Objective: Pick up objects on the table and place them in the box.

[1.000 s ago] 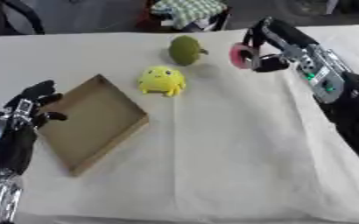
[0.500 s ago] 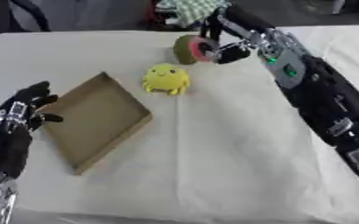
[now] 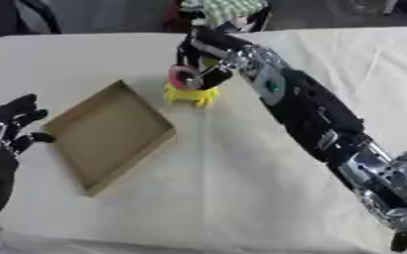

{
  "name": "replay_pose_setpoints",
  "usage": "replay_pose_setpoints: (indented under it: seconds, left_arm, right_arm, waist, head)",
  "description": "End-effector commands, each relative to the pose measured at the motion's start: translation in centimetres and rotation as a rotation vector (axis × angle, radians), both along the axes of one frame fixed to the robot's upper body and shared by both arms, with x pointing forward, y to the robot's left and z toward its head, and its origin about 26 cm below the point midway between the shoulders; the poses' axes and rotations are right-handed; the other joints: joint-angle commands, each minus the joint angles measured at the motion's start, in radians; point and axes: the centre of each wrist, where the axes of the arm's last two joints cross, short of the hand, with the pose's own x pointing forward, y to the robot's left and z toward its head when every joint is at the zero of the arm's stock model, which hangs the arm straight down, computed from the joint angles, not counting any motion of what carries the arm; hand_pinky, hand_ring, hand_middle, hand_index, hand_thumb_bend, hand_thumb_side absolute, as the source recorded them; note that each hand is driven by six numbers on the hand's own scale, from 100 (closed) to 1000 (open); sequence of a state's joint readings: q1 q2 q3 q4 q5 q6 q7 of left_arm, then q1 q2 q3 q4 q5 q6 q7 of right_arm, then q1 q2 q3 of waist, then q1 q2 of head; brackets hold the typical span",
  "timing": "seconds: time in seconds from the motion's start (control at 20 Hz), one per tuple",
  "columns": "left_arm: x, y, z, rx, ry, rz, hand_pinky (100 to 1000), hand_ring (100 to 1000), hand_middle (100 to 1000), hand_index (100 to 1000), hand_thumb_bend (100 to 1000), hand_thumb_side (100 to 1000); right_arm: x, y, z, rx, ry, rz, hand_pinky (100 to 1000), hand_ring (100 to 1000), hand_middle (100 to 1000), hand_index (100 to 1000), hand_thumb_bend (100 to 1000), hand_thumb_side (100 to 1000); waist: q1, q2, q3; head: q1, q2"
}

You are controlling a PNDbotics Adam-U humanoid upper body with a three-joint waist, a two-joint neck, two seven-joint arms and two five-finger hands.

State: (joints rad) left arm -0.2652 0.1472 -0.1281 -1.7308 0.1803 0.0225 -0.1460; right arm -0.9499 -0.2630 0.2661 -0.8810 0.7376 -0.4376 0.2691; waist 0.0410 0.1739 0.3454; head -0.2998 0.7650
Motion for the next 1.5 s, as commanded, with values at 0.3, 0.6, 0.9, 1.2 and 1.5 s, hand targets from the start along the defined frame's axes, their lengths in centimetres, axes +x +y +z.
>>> replay_pose_setpoints:
  seconds: [0.3,0.6,0.9,1.2,1.5]
  left_arm:
    - [0.1,-0.2,1.4,-0.001,-0.049,-0.022,583,805,841,720,100,701]
    - [-0.1,-0.2,2.2,-0.01,-0.083,-0.028,585,804,839,720,100,692]
    - [-0.3,-0.3,2.9,-0.013,-0.1,-0.038,585,805,839,720,100,690]
    - [-0.4,-0.4,3.0,-0.015,-0.102,-0.044,584,805,839,720,100,689]
    - [-0.4,-0.4,3.1,-0.016,-0.106,-0.042,584,806,840,720,100,688]
  right_arm:
    - [-0.1,2.6,0.4,-0.09,-0.059,0.108,599,583,315,414,100,100]
    - [-0.8,3.9,1.0,-0.125,-0.124,0.195,610,590,323,421,100,100]
    - [-1.3,5.5,0.8,-0.154,-0.141,0.251,616,598,335,433,100,100]
    - [-1.5,5.9,0.2,-0.189,-0.15,0.257,687,718,695,833,291,305]
    - [-1.1,4.9,0.4,-0.192,-0.173,0.17,738,786,852,949,399,442]
  waist:
    - [-0.005,-0.014,0.012]
    - [-0.007,-0.014,0.014]
    - [-0.007,-0.013,0.018]
    - [-0.008,-0.013,0.02]
    - [-0.009,-0.013,0.016]
  head:
    - [-0.013,0.004]
    - [-0.012,0.004]
    - [-0.018,0.005]
    - [-0.015,0.005]
    - [-0.011,0.004]
